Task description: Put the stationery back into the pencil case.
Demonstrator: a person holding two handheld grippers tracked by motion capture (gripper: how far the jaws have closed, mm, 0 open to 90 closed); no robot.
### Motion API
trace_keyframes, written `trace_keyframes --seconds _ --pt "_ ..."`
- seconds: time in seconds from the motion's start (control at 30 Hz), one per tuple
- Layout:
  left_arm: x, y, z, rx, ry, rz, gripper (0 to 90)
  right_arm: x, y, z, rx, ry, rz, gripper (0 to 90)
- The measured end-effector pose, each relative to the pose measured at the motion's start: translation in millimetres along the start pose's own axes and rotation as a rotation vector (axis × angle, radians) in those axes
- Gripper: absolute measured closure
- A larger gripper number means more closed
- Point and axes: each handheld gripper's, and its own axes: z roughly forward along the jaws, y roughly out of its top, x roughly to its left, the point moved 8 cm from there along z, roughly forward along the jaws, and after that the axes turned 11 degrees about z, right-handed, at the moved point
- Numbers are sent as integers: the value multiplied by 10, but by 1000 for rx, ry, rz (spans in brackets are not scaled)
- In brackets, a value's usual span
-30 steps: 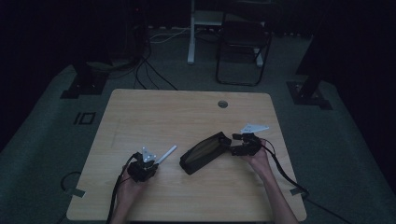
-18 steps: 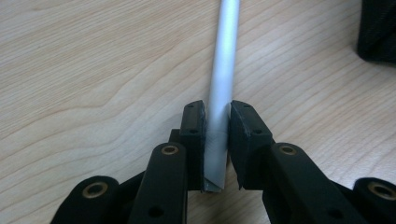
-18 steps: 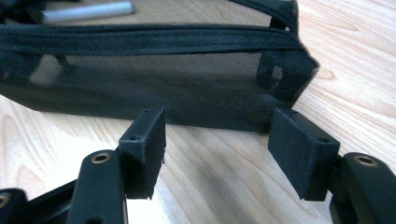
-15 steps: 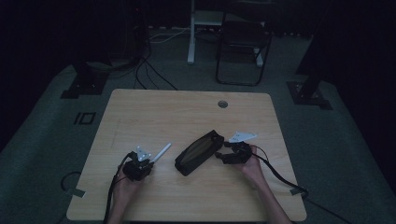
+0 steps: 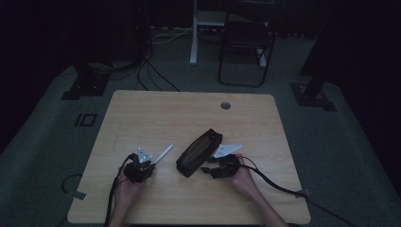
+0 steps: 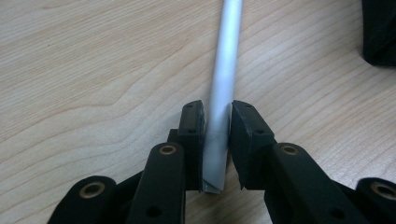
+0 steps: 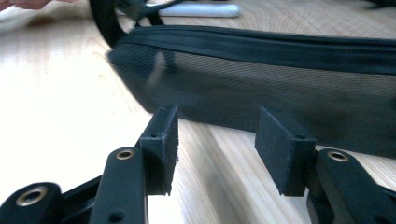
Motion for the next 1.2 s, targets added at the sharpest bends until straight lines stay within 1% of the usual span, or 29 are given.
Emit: trace_keyframes --seconds 0.07,0.17,0.27,0.3,0.33,0.37,0.4,0.43,0.47,0.5,0.6,0.7,0.73,0.77,0.83,0.87,0.9,0.93,0.97,1.0,1.03,1.07,1.1,1.13,1.17,1.2 --pt "9 -4 -1 2 1 0 749 73 29 60 2 24 -11 510" --pt "14 -9 -4 3 2 -1 745 204 62 147 6 72 -25 521" --pt "21 -11 -4 0 5 -4 743 322 84 236 14 100 -48 528" --pt "24 -12 -4 1 7 -6 742 354 97 261 4 120 -52 539" --pt "29 -15 -4 1 9 -7 742 371 111 281 -4 138 -40 537" --pt "29 -15 -4 1 9 -7 741 374 117 307 3 134 -34 537" --pt "39 -20 -5 2 11 -11 741 383 125 333 7 126 -40 537" --pt "43 -20 -4 2 13 -16 741 401 139 360 8 131 -46 535" --pt "45 -21 -4 1 13 -17 741 421 157 380 -4 148 -52 535" --pt "46 -22 -5 1 13 -17 742 429 177 394 -18 162 -45 534" --pt "45 -21 -3 -1 14 -18 742 351 225 416 -41 151 -4 523" --pt "46 -24 -4 -1 13 -20 741 330 235 413 -44 143 2 514" --pt "47 -26 -6 0 12 -19 741 273 268 368 -53 99 -8 460" --pt "48 -27 -6 1 11 -20 742 233 292 331 -63 70 -11 441" --pt "51 -28 -7 0 12 -22 742 122 354 238 -85 13 -9 429" --pt "53 -29 -8 1 12 -22 742 56 395 183 -107 -12 -4 429" --pt "55 -30 -8 1 12 -23 742 -17 437 122 -129 -29 12 426" --pt "55 -30 -8 1 12 -23 742 -17 437 122 -129 -29 12 426" --pt "62 -31 -7 0 12 -26 742 -108 481 63 -152 -53 28 419" --pt "63 -32 -7 2 13 -28 742 -295 552 -33 -183 -127 54 401" --pt "65 -33 -7 2 12 -27 743 -397 593 -82 -204 -161 67 401" --pt "66 -33 -7 2 11 -28 745 -473 622 -117 -219 -178 84 401" --pt "66 -33 -8 3 10 -30 751 -577 660 -157 -242 -203 112 406" --pt "66 -33 -8 3 10 -30 756 -577 660 -157 -242 -203 112 406" --pt "67 -34 -7 2 10 -31 756 -681 687 -192 -259 -233 139 427" --pt "69 -34 -7 3 10 -32 775 -904 716 -234 -276 -288 197 473"
